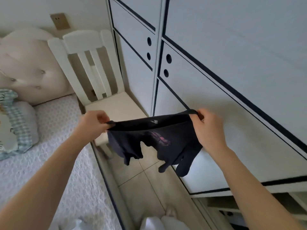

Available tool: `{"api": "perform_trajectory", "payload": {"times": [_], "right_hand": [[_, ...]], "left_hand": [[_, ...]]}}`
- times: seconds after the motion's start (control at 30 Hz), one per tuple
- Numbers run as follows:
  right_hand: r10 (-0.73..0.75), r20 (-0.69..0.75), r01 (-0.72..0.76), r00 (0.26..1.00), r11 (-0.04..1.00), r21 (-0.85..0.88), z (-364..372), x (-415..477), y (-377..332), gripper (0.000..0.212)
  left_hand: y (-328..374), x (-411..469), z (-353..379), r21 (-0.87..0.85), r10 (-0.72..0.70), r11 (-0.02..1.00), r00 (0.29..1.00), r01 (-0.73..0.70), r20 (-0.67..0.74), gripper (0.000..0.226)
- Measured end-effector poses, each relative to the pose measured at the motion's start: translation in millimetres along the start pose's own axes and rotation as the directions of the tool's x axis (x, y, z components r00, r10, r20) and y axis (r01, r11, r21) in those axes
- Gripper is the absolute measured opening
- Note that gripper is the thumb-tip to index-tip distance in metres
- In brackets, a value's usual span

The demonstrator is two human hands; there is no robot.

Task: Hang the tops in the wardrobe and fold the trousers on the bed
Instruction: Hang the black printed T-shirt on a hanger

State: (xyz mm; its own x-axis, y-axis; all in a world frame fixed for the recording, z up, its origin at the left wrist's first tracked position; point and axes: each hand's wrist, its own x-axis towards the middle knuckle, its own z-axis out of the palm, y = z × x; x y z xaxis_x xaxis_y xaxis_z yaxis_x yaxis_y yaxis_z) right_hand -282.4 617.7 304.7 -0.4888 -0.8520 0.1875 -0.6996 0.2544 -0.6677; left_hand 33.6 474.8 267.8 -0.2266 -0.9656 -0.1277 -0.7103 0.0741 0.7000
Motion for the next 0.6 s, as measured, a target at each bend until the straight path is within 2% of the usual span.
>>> {"api": "perform_trajectory", "payload": {"times": [0.07, 0.13, 0.2, 0.27, 0.33, 0.4, 0.5, 0.6], "right_hand": [[0.043, -0.030, -0.043, 0.999, 0.999, 0.002, -8.6, -8.1, 8.3, 0.027], [0.071, -0.064, -0.072, 0.995, 0.997, -0.010, -19.1, -17.1, 16.2, 0.025], [0.087, -0.091, -0.090, 0.992, 0.995, -0.035, -30.3, -27.2, 23.0, 0.018], [0.093, -0.121, -0.102, 0.988, 0.992, -0.070, -42.1, -38.6, 29.3, 0.010], [0.084, -0.146, -0.106, 0.986, 0.983, -0.151, -53.7, -51.5, 35.9, 0.010], [0.053, -0.170, -0.097, 0.984, 0.960, -0.263, -65.5, -67.2, 43.5, 0.013], [0.000, -0.172, -0.066, 0.985, 0.922, -0.382, -82.4, -92.9, 55.2, 0.012], [0.078, -0.158, -0.116, 0.984, 0.961, -0.250, -98.8, -120.1, 70.3, 0.007]], "left_hand": [[8.2, 0.7, 9.0, -0.235, -0.034, 0.970, 0.992, 0.061, 0.119, 0.016], [16.8, -0.9, 18.1, -0.441, -0.034, 0.890, 0.982, 0.114, 0.186, 0.011], [24.3, -3.5, 27.2, -0.584, -0.022, 0.787, 0.955, 0.198, 0.295, 0.003], [31.6, -7.4, 35.8, -0.665, 0.005, 0.682, 0.907, 0.305, 0.421, 0.011], [39.8, -12.2, 45.3, -0.718, 0.044, 0.565, 0.854, 0.406, 0.518, 0.021], [50.1, -19.6, 57.5, -0.735, 0.058, 0.466, 0.811, 0.493, 0.582, 0.020], [68.4, -36.3, 76.3, -0.708, -0.003, 0.338, 0.753, 0.621, 0.658, 0.019], [85.6, -58.6, 95.5, -0.659, -0.027, 0.344, 0.709, 0.669, 0.705, 0.021]]}}
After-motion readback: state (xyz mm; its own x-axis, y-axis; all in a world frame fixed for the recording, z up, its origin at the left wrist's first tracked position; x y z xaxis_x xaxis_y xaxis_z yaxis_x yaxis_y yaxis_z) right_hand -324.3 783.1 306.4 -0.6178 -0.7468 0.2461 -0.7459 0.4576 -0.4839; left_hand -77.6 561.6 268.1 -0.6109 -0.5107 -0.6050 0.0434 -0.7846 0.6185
